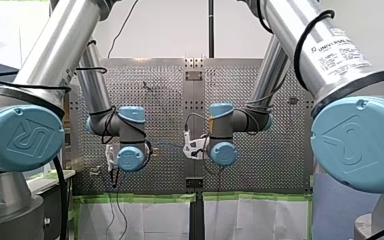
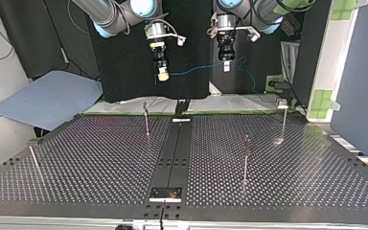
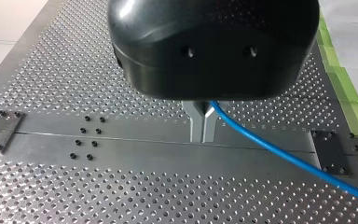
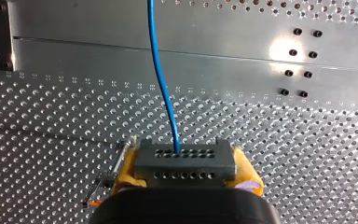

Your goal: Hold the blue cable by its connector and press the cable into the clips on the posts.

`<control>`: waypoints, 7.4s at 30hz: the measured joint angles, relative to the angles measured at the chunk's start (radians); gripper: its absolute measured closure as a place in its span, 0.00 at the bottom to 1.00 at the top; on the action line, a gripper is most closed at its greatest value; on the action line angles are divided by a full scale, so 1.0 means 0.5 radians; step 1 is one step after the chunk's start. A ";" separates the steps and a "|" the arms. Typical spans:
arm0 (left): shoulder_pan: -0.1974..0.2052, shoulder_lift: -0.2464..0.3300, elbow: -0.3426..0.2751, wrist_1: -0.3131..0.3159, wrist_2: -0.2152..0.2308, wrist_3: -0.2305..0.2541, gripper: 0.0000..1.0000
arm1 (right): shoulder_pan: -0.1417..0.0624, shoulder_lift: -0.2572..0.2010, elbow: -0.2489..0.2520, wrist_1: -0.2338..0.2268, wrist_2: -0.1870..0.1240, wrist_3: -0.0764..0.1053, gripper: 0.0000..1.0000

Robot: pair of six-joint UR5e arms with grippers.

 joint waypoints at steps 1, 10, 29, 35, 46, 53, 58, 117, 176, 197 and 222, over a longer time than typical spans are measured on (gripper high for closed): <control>0.000 0.000 0.000 0.000 0.000 0.000 0.99 | 0.000 0.000 0.000 0.000 0.000 0.000 1.00; 0.000 0.000 0.000 0.000 0.000 0.000 0.99 | 0.000 0.000 0.000 0.000 0.000 0.000 1.00; 0.000 0.000 0.000 0.000 0.000 0.000 0.99 | 0.000 0.000 0.000 0.000 0.000 0.000 1.00; 0.000 0.000 0.000 0.000 0.000 0.000 0.99 | 0.000 0.000 0.000 0.000 0.000 0.000 1.00; 0.000 0.000 0.000 0.000 0.000 0.000 0.99 | 0.000 0.000 0.000 0.000 0.000 0.000 1.00; 0.000 0.000 0.000 0.000 0.000 0.000 0.99 | 0.000 0.000 0.000 0.000 0.000 0.000 1.00; 0.000 0.000 0.000 0.000 0.000 0.000 0.99 | 0.000 0.000 0.000 0.000 0.000 0.000 1.00; 0.000 0.000 0.000 0.000 0.000 0.000 0.99 | 0.000 0.000 0.000 0.000 0.000 0.000 1.00; 0.012 -0.221 -0.003 -0.101 -0.021 0.046 0.99 | -0.004 0.157 -0.016 0.093 0.013 -0.007 1.00; 0.144 0.077 0.015 -0.454 -0.049 0.232 0.99 | 0.011 -0.135 -0.161 0.440 -0.052 0.040 1.00; 0.190 0.556 0.303 -0.769 -0.225 0.269 0.99 | 0.011 -0.374 -0.505 0.759 -0.163 0.064 1.00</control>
